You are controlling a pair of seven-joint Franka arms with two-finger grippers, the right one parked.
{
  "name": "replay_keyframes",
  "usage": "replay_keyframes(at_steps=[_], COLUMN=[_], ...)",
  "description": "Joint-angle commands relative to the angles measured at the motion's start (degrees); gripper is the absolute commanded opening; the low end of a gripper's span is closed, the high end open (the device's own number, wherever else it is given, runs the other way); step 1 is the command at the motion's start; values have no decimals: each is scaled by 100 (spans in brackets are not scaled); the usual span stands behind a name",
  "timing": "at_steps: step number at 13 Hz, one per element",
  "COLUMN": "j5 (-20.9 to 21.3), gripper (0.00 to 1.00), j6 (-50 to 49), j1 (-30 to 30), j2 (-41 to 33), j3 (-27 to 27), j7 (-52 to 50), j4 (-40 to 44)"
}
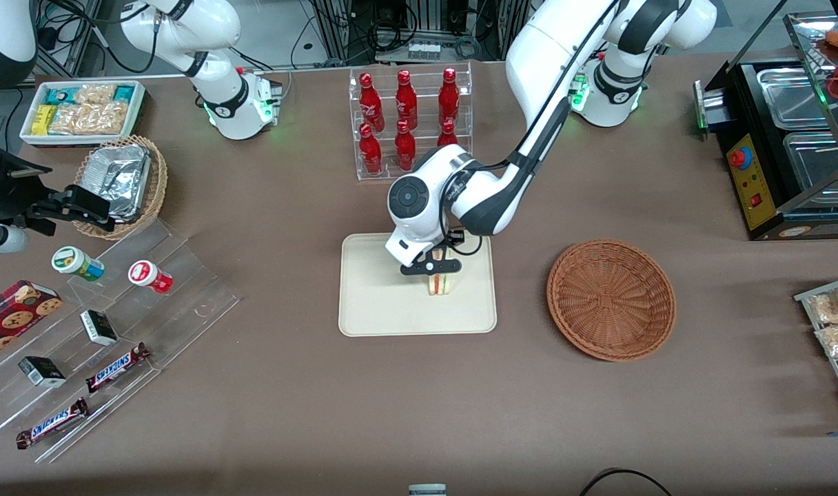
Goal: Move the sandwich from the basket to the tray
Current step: 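Lower the sandwich onto the tray and open the left gripper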
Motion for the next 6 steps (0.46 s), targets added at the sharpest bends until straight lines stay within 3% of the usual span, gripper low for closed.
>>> replay_keyframes(at_steps=[1, 2, 3, 6], j5=[65, 65, 65, 66], gripper=[46, 79, 97, 99], j6=[5, 58, 110, -20], j1=[-4, 13, 22, 40], j2=[116, 107, 99, -146], j3=[36, 37, 37, 45], j7=[-64, -55, -55, -72], j4=[218, 218, 227, 350])
